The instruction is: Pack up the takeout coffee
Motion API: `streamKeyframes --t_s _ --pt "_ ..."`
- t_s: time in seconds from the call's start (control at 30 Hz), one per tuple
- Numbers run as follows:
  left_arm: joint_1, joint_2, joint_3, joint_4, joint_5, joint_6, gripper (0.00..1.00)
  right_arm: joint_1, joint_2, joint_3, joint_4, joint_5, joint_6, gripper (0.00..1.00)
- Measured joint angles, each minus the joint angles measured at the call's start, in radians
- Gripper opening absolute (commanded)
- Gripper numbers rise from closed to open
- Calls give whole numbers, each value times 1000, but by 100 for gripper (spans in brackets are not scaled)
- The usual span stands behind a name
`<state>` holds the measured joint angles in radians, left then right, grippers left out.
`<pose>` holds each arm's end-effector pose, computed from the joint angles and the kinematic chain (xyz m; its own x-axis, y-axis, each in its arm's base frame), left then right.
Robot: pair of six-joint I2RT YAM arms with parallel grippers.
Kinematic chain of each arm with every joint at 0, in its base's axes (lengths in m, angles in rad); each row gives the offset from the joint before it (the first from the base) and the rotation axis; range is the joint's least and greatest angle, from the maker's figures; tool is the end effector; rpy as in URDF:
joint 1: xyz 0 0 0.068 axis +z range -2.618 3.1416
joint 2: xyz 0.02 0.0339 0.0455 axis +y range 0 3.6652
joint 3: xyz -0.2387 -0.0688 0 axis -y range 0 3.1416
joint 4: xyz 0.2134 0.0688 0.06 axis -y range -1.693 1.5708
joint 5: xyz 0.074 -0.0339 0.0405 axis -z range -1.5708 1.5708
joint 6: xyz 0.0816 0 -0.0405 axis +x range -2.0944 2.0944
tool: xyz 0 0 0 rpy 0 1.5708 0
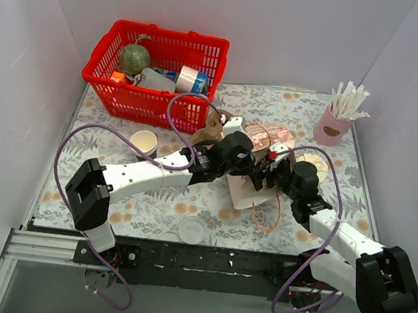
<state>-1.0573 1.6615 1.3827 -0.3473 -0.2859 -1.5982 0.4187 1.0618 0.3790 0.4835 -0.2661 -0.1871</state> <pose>0.2100 -0.3255 0.2609 -0.7153 -0.6841 -0.1430 -0.3076 0.4919 -0.8145 0.2259 0.1240 0.2036 -0.0610 -0.2236 -0.9728 -0.6505 0.7481 -0.1312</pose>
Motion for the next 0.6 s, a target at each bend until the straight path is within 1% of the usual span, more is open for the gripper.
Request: streamKeyframes --t_s 0.1,0.17,0.27,0.33,0.43,0.6 --pt "9 0 0 -28 -1 -4 0 42 25 -2 38 90 3 87" --pt "14 0 0 -37 -2 -10 0 68 37 -16 93 153 16 87" --pt "14 0 -1 -42 3 -18 0 90 35 -66 183 205 66 87" --pt "13 0 -2 -39 6 -26 0 99 25 -87 207 214 101 87" --pt "9 -1 -11 -15 3 -48 0 109 0 -100 216 213 214 85" --pt "8 -9 -30 23 -7 -99 0 119 -32 -103 209 212 355 84"
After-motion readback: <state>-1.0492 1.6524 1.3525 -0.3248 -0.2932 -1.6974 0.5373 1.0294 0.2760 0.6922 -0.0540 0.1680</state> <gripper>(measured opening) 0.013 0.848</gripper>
